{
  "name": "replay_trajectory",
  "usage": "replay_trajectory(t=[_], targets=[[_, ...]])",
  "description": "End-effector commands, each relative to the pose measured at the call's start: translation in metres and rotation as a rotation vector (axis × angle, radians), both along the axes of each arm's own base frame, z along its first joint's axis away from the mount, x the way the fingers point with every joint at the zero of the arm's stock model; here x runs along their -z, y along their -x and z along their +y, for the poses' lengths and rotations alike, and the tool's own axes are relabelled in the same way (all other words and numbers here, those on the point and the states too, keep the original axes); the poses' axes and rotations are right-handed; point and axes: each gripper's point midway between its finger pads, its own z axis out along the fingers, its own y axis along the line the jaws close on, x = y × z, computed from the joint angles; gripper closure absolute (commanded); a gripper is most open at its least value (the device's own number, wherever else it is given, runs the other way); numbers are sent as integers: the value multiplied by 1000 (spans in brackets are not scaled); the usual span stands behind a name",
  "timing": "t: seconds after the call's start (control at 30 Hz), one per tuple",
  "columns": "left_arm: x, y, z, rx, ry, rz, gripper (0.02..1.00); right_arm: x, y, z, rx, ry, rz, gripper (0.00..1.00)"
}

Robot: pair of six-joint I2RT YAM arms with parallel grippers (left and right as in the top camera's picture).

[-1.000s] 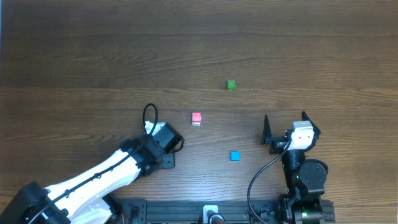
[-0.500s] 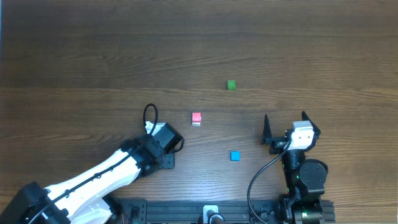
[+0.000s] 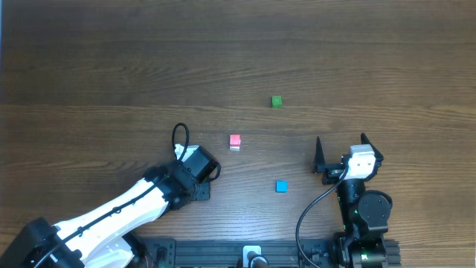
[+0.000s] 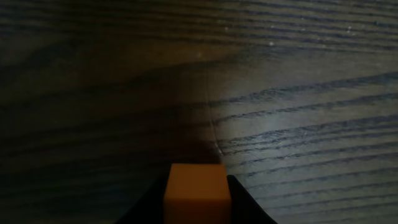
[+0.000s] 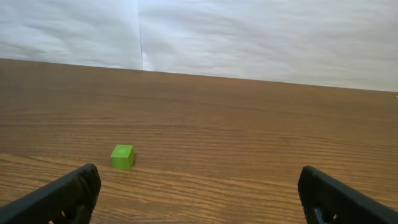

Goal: Stack Cubes

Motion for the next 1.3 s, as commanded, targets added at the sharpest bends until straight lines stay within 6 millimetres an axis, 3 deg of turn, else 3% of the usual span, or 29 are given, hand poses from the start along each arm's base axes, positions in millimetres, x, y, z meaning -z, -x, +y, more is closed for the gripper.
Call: replay_trajectory(t=[0.03,0.17,0.23,0.37,0.53,0.87,1.3], targets=[[-26,-21,-22,2,48,-29,972,1,0,0,-5,-1,-2,9],[-59,-46,-42,-2,35,-37,976,2,0,0,-5,-1,-2,7],[-87,-70,-60,-6,18,-48,976,1,0,0,-5,-1,-2,9],[-107,-98,-86,3,18,-55,976,1,0,0,-5,-1,-2,7],[-99,-116,-105,5,12,-36,976,1,0,0,-5,-1,-2,7],[-74,-116,-107,4,-21,20,976,1,0,0,-5,-1,-2,7],[-72,-118,-108,5,-20,20,974,1,0,0,-5,-1,-2,7]])
